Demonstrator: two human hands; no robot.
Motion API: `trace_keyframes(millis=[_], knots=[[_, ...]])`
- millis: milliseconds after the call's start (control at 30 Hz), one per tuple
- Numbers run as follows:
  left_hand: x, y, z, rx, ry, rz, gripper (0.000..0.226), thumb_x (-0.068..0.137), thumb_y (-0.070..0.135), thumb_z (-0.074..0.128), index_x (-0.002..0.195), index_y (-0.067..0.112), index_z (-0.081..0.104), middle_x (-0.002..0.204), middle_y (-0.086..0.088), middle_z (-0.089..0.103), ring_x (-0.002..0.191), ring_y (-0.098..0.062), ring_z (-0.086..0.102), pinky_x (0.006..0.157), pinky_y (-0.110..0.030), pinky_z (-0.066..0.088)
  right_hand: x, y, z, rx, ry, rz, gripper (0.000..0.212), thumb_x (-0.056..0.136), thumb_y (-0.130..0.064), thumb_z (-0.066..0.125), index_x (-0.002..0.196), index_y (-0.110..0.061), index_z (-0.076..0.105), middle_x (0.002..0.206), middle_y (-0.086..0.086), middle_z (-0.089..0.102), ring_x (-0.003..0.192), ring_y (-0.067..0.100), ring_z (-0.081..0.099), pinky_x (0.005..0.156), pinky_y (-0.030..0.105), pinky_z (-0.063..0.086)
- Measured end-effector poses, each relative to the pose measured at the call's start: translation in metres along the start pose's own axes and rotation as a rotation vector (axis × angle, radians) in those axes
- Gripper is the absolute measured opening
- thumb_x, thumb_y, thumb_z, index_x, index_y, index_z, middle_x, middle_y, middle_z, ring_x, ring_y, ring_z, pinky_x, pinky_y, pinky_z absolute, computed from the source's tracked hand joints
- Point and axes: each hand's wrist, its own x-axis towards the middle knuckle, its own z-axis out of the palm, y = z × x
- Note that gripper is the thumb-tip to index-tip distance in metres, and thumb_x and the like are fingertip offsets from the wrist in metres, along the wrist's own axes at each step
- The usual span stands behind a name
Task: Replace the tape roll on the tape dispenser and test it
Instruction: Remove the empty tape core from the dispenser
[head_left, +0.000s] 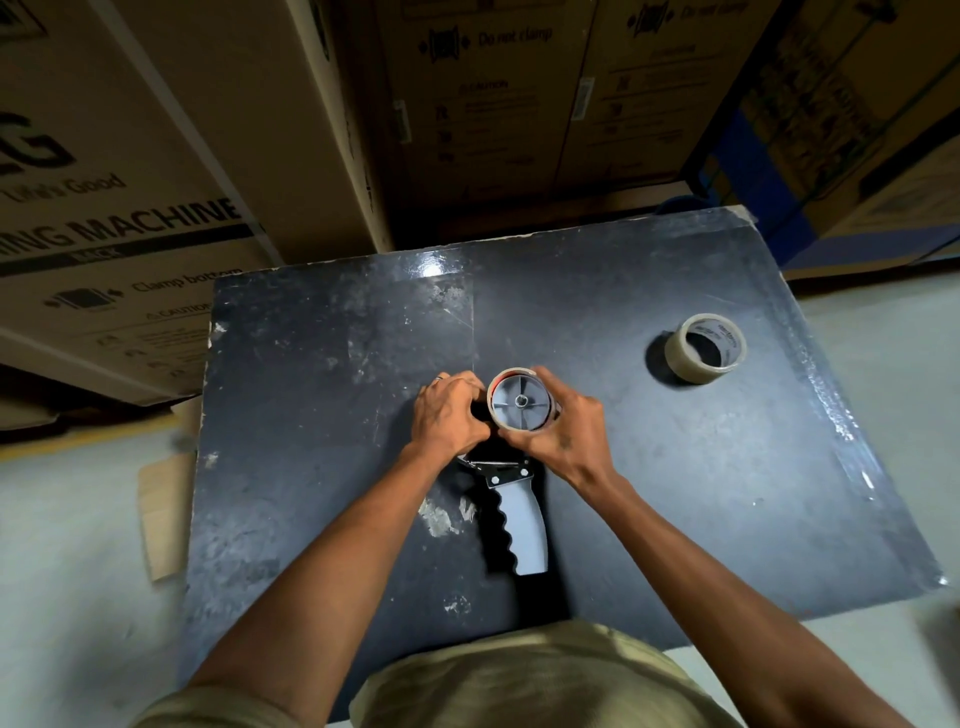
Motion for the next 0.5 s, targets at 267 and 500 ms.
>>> trace_keyframes(millis=[267, 500], knots=[[0.005, 0.004, 0.004, 0.026, -0.007, 0.015, 0.030, 0.067, 0.029, 0.079, 0.097, 0.026, 0.077, 0.110, 0.012, 0.069, 0.102, -0.023, 0.058, 0.091, -0.036, 0.043, 0.023, 0.003, -0.014, -0.078, -0.109, -0.009, 0.057, 0.057, -0.055, 0.089, 0.102, -0.022, 0.074, 0.082, -0.007, 0.077, 0.069, 0.007, 0.071, 0.069, 0.030, 0.057], [0.005, 0.006, 0.004, 0.019, -0.006, 0.004, 0.030, 0.068, 0.022, 0.075, 0.098, 0.024, 0.078, 0.111, 0.013, 0.069, 0.103, -0.024, 0.057, 0.092, -0.037, 0.044, 0.007, 0.007, -0.007, -0.040, -0.034, -0.026, 0.075, 0.059, -0.041, 0.094, 0.126, -0.020, 0.069, 0.105, -0.003, 0.080, 0.091, 0.011, 0.074, 0.080, 0.010, 0.050]])
